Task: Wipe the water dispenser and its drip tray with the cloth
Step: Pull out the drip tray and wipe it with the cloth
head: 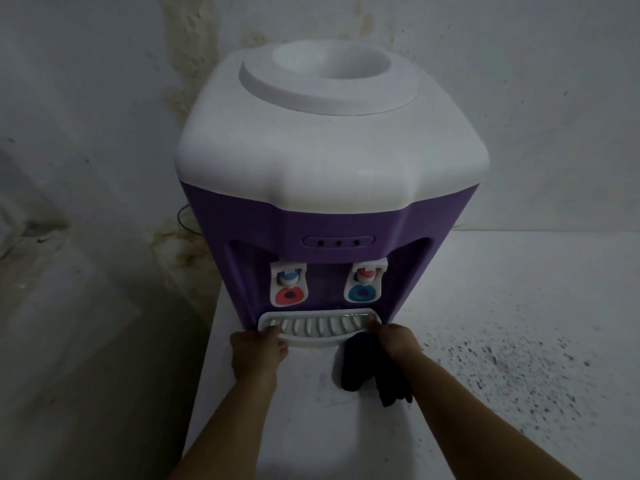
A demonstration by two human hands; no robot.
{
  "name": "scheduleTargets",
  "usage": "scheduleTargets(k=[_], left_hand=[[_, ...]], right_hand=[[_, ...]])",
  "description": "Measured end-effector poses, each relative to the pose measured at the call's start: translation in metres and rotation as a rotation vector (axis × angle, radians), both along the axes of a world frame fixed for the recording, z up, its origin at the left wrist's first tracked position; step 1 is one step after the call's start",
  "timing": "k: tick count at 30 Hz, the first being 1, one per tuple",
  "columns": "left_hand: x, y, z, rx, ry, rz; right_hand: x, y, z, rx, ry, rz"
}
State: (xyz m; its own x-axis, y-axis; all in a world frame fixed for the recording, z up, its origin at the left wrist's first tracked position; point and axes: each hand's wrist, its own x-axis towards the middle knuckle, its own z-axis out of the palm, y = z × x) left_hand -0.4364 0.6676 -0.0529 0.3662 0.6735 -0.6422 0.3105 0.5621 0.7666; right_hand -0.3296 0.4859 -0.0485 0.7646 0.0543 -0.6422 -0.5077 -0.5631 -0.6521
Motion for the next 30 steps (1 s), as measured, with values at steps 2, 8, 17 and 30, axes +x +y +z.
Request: scheduleTargets(k=[2,8,17,30], left_hand=[[0.000,0.000,0.003,-0.007,-0.020,0.009],[-0.008,0.005,0.013,0.015,-0.032,-0.065],[-0.023,0.000,0.022,-0.011,-0.062,-0.094],[-0.003,-0.095,0.035,0.035,-0.114,-0.302]], right_hand=[[-0.001,-0.001,-0.001,0.019,-0.007,0.010],[-0.010,-0.005,0.004,0.060,0.006,-0.010],[-0.027,-0.025,0.016,0.208,-0.008,-0.004],[-0.027,-0.138,0.032,0.166,-0.136,-0.097]])
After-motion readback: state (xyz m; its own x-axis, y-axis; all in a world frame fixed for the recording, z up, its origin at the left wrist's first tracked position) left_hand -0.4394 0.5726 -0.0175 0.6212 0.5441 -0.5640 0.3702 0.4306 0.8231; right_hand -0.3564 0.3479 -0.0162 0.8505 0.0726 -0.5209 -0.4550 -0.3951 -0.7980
